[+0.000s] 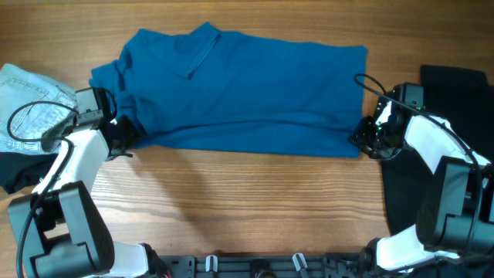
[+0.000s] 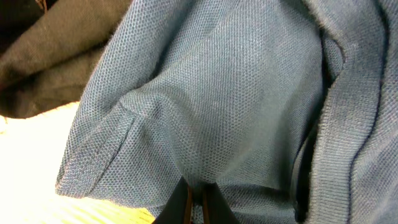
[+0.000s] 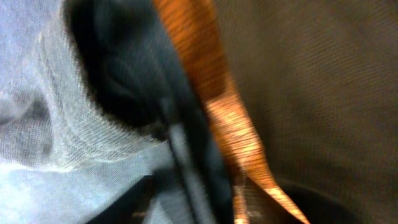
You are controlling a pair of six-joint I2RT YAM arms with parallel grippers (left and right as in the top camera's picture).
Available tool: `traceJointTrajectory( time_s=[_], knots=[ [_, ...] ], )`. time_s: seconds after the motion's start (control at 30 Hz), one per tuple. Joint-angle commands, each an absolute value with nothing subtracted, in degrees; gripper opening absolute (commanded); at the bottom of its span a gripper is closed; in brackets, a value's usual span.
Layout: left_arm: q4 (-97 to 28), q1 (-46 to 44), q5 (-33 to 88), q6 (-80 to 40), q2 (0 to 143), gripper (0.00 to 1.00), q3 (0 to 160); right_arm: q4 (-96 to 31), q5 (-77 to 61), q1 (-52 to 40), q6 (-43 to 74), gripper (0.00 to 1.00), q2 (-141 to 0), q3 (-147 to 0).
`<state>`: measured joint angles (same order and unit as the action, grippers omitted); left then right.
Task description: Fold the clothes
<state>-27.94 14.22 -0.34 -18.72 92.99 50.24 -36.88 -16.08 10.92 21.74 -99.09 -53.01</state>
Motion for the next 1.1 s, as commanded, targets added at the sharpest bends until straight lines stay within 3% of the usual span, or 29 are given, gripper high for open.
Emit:
traceJointTrajectory(
  time_s=[0.0, 0.03, 0.2, 0.27, 0.3, 0.33, 0.37, 0.47, 0.63, 0.7, 0.77, 0.83, 0.93, 1.07],
  knots=[
    [-30.1, 14.6, -0.9, -18.4, 92.0, 0.04, 50.7, -38.9, -19.1, 10.8, 19.5, 0.17, -101.0, -52.8],
    [-31.4, 14.7, -1.0, -18.4, 91.9, 0.04, 50.7, -40.9, -18.0, 10.9, 19.6, 0.06, -101.0, -52.8],
    [-41.3, 16.4, -2.6, -18.4, 89.2, 0.04, 50.8, -58.3, -7.2, 11.2, 20.9, 0.04, -96.1, -57.1],
    [-44.5, 18.0, -3.5, -18.4, 86.8, 0.09, 50.9, -59.7, -7.0, 11.2, 19.5, 0.14, -94.9, -57.4],
    [-45.6, 18.3, -3.4, -18.4, 85.0, 0.17, 51.2, -59.5, -7.0, 11.2, 19.4, 0.31, -94.9, -57.5],
    [-46.3, 18.2, -2.5, -18.4, 83.6, 0.43, 51.7, -59.2, -7.0, 11.2, 18.8, 0.53, -94.9, -58.0],
    [-46.8, 18.1, -1.4, -18.4, 82.7, 0.50, 52.3, -59.2, -7.0, 11.2, 18.4, 0.59, -94.9, -58.8],
    [-50.3, 18.1, 3.3, -18.4, 79.3, 0.59, 57.4, -63.4, -7.2, 11.2, 18.3, 0.60, -94.9, -65.9],
    [-50.5, 16.0, 14.4, -15.1, 78.7, 0.58, 68.9, -66.0, -16.0, 11.2, 13.5, 0.61, -94.7, -79.3],
    [-47.4, 11.1, 14.1, -12.6, 78.8, 0.55, 69.9, -64.5, -21.7, 11.2, 13.5, 0.61, -94.7, -82.3],
    [-53.0, 8.0, 10.5, -12.2, 80.0, 0.52, 69.8, -64.2, -23.9, 11.2, 13.7, 0.62, -94.7, -82.4],
    [-58.3, 7.2, 4.2, -12.3, 83.1, 0.42, 68.5, -65.1, -23.8, 11.2, 13.7, 0.62, -94.7, -82.4],
    [-59.2, 8.2, 4.1, -12.4, 89.7, 0.25, 66.0, -65.2, -23.8, 11.2, 13.6, 0.64, -94.7, -82.4],
    [-57.5, 7.5, 8.5, -12.2, 100.2, 0.29, 64.8, -65.2, -22.3, 11.2, 13.6, 0.65, -94.7, -82.4]
  ],
)
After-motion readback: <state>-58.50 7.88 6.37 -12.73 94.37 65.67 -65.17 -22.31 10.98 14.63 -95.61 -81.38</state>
